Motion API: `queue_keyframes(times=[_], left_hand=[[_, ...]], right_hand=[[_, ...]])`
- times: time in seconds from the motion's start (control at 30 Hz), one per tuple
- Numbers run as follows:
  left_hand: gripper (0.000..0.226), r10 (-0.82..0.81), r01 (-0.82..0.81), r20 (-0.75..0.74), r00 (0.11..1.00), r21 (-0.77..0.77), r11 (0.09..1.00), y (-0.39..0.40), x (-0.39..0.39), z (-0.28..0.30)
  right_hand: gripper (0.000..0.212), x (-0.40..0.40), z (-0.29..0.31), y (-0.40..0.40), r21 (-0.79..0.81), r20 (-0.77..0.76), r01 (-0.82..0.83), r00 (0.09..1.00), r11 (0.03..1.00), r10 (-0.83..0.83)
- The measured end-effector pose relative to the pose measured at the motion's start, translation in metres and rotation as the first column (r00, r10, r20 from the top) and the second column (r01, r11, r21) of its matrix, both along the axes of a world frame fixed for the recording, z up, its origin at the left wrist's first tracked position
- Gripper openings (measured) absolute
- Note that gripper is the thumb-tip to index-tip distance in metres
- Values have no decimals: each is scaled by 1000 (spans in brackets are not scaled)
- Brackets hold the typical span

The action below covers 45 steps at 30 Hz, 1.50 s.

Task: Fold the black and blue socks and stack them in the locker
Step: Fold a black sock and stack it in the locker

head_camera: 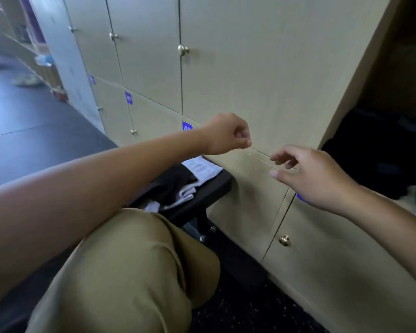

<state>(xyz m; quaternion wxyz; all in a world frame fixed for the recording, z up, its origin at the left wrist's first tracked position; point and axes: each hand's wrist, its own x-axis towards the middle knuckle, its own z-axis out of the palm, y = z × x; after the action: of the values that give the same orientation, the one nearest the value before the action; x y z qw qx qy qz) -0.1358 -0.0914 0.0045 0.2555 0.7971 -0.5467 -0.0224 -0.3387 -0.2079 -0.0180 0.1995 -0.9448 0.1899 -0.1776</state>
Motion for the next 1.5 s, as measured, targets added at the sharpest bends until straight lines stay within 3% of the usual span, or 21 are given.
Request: queue_keyframes(times=[0.3, 0.53, 0.6, 0.77, 0.9, 1.0, 1.23, 1.5], left_hand=[[20, 67, -95, 92, 994, 346, 934, 74, 59, -19], [58, 104, -94, 24, 994, 660, 746, 111, 84, -30], [59, 104, -72, -6, 995, 693, 718, 114, 88, -33], [54, 66, -78, 43, 997, 668, 740, 115, 87, -39], [29, 42, -75, 68, 997, 603, 794, 115, 95, -45], [27, 56, -95, 86, 995, 557, 825, 116, 97, -39], [18, 107, -138, 117, 987, 297, 945, 114, 104, -4], [17, 82, -87, 66, 994, 71, 994, 105, 94, 34]], right_hand=[[20, 26, -8, 23, -26, -80, -64, 995, 998, 62], [25, 42, -14, 38, -28, -136, -120, 984, 992, 115], [25, 45, -15, 41, -29, -160, -137, 978, 990, 131], [25, 48, -17, 45, -24, -189, -140, 973, 990, 134], [24, 49, -17, 45, -25, -193, -143, 972, 989, 136], [23, 48, -18, 44, -12, -206, -144, 969, 989, 139], [24, 45, -15, 40, -3, -184, -135, 974, 991, 132], [26, 48, -12, 42, 126, -46, -108, 992, 986, 115]])
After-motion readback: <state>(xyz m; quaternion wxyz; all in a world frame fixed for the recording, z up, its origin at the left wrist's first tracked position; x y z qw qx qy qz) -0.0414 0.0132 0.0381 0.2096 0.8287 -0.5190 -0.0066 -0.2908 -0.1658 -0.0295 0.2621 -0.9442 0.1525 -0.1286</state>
